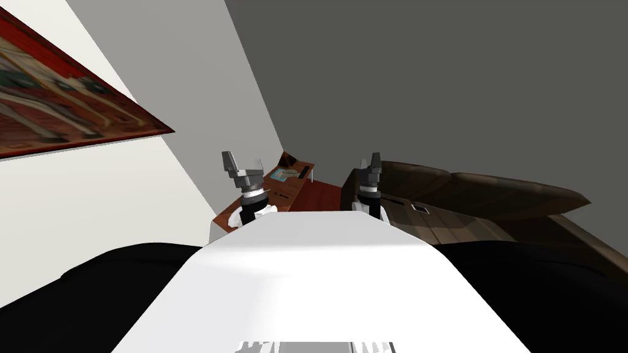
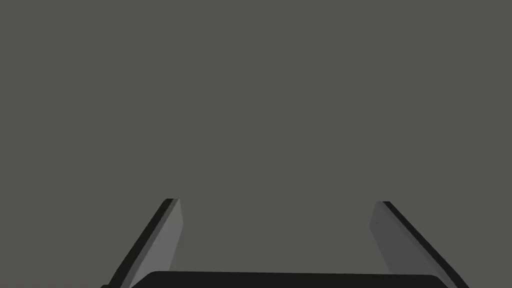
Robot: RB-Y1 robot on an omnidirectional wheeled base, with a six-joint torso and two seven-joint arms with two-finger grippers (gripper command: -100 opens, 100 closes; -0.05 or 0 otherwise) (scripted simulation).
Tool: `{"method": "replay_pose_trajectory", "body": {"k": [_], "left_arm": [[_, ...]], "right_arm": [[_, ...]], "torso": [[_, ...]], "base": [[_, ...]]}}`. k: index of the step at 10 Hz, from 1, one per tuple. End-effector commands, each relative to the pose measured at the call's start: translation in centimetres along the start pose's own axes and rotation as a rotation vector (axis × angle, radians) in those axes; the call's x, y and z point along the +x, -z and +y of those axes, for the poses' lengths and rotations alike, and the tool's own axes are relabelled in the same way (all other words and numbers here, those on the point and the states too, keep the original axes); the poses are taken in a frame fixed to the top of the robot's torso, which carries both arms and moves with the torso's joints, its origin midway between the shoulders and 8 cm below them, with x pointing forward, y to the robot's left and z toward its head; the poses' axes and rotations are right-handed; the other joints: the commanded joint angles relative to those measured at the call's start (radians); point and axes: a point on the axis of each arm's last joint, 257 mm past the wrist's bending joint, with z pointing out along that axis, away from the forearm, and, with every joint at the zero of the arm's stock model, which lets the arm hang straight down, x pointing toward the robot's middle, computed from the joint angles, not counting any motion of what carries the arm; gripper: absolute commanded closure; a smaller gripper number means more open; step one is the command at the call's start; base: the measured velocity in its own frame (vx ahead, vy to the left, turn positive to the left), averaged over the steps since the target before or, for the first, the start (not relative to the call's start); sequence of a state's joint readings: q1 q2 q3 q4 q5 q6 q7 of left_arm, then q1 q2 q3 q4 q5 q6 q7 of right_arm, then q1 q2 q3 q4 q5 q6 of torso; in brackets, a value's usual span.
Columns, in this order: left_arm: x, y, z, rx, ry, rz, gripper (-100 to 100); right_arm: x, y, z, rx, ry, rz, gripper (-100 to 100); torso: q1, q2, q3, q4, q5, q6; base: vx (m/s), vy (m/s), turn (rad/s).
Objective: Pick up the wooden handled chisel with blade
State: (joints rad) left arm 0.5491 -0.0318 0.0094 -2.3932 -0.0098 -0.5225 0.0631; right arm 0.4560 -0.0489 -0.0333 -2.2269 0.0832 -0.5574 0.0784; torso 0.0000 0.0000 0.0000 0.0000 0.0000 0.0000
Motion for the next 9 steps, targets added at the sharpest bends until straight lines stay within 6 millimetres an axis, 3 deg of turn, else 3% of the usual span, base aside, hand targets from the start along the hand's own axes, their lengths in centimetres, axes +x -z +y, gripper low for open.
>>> {"method": "replay_pose_trajectory", "body": {"k": [1,9], "left_arm": [[0.0,0.4,1.7,-0.042,-0.011,0.019,-100],[-2.4,4.8,12.9,-0.330,-0.078,0.053,-100]], "right_arm": [[0.0,0.0,0.0,0.000,0.000,0.000,0],[0.0,0.0,0.0,0.000,0.000,0.000,0]], "torso": [[0.000,0.000,0.000,0.000,0.000,0.000],[0.000,-0.001,-0.001,0.000,0.000,0.000]], "base": [[0.003,-0.006,-0.035],[0.010,-0.010,-0.050]]}}
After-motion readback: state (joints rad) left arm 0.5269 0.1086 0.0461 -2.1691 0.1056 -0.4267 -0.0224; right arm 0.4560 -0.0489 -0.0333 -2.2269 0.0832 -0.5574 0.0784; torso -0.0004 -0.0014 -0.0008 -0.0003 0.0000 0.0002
